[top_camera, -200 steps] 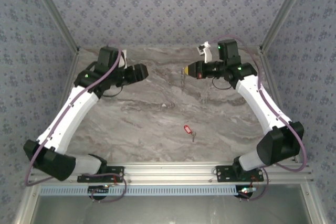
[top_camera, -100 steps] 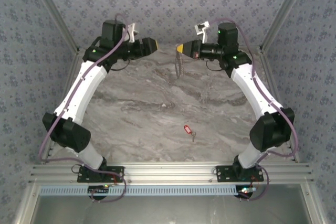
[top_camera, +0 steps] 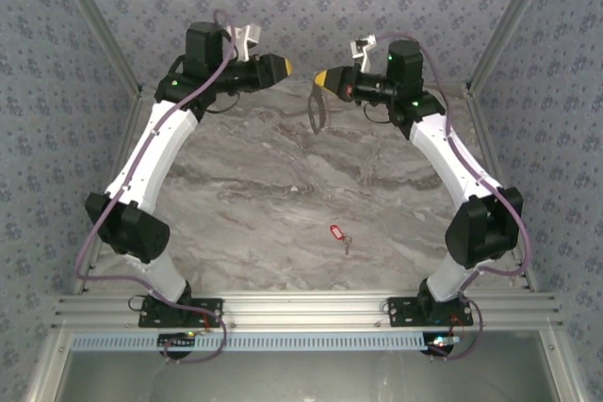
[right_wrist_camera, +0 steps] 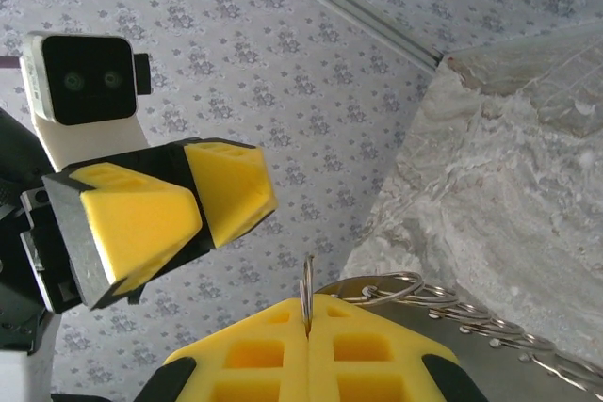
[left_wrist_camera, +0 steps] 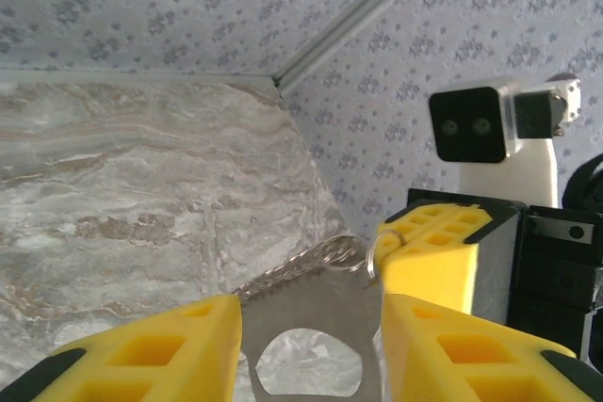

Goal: Put the keys on the keyring

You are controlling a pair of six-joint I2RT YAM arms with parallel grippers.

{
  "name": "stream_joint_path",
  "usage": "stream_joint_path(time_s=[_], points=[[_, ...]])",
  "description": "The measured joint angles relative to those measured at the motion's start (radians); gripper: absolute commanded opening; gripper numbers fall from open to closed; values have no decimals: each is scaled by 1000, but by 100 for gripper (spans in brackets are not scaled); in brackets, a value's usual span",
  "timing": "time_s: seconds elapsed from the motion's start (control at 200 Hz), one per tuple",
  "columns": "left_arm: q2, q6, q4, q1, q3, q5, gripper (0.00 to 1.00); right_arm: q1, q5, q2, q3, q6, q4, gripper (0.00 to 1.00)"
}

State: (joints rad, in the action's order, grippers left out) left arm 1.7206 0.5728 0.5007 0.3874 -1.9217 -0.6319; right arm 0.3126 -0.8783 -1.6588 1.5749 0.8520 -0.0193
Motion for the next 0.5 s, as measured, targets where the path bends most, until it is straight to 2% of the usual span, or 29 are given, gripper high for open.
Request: stream_joint_path(time_s=[0.24, 0.5], points=[[3, -45, -4, 26, 0, -40, 44, 14, -16, 31, -79, 70, 94, 0], [3, -61, -11, 25, 0, -101, 43, -7, -113, 63, -148, 125, 272, 0]])
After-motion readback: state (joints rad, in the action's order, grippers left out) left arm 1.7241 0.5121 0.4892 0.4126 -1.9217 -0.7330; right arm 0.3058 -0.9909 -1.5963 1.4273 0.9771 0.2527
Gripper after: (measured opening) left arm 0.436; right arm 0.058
